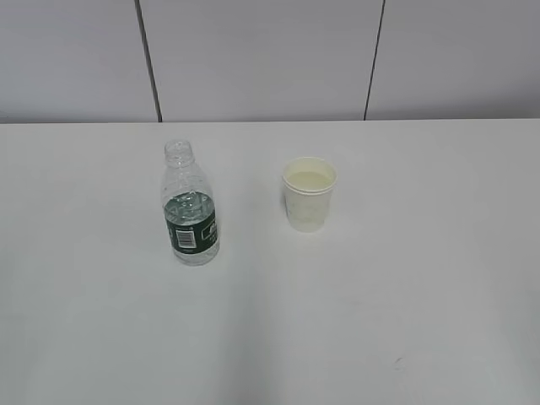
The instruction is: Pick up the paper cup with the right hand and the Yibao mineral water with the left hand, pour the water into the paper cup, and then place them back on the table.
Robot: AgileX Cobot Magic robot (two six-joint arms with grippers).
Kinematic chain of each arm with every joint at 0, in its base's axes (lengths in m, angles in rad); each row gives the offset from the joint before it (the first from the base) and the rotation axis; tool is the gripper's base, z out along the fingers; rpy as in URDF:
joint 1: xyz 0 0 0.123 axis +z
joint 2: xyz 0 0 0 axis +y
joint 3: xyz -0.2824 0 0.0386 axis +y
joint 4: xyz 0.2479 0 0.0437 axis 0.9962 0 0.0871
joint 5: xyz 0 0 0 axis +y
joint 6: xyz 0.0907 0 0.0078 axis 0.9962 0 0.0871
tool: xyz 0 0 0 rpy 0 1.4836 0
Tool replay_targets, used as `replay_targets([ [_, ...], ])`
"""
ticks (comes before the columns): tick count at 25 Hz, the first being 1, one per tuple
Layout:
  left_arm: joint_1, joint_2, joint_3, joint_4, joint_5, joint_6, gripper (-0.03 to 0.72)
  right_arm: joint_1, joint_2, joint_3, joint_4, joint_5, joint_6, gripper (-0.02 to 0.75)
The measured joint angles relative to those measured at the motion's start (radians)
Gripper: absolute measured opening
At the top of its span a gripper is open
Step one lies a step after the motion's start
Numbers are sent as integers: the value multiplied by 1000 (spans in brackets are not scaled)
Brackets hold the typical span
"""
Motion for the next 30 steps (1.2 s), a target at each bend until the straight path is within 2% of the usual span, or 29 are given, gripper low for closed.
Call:
replay_targets([
  [6, 0, -1, 6, 0, -50, 0, 429, 0, 0, 5, -5, -1, 10, 594],
  [14, 0, -1, 50, -15, -168, 0, 429, 0, 0, 49, -6, -113, 10, 593],
  [30, 0, -1, 53, -20, -177, -1, 415, 0, 0, 52, -6, -122, 13, 592],
])
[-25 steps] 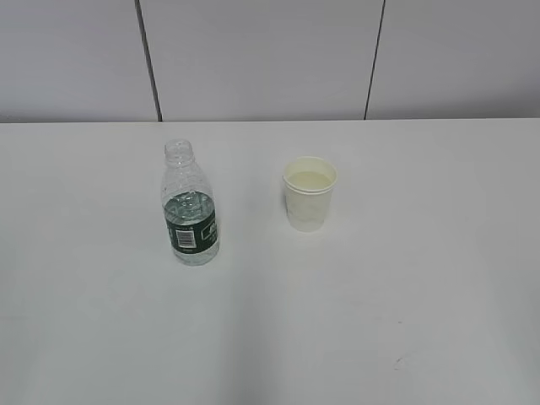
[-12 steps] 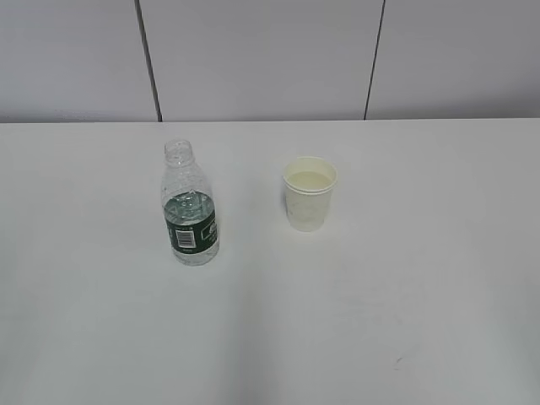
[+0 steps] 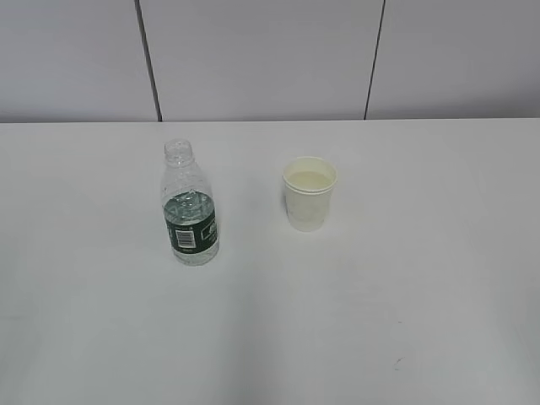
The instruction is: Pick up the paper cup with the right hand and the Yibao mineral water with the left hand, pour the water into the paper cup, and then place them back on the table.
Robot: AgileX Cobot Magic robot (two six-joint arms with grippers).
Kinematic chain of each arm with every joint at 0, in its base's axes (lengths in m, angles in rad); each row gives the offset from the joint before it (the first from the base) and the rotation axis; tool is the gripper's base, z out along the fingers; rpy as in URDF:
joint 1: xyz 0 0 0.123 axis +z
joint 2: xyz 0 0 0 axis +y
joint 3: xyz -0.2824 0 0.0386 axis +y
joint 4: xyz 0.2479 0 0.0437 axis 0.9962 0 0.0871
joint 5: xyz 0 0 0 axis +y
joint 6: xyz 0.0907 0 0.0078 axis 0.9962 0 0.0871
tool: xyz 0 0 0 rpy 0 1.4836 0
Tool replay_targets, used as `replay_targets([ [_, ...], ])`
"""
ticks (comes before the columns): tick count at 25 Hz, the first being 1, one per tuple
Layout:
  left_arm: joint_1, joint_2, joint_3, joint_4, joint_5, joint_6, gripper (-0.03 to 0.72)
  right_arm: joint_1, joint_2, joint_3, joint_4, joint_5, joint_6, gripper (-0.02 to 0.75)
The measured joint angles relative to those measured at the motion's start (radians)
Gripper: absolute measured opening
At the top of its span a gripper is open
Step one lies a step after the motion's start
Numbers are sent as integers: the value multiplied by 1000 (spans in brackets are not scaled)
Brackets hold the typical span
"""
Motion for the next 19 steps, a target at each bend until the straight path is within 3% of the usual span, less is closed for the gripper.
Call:
replay_targets([
  [19, 0, 0, 0, -2, -1, -2, 397, 0, 0, 0, 0, -2, 0, 592],
])
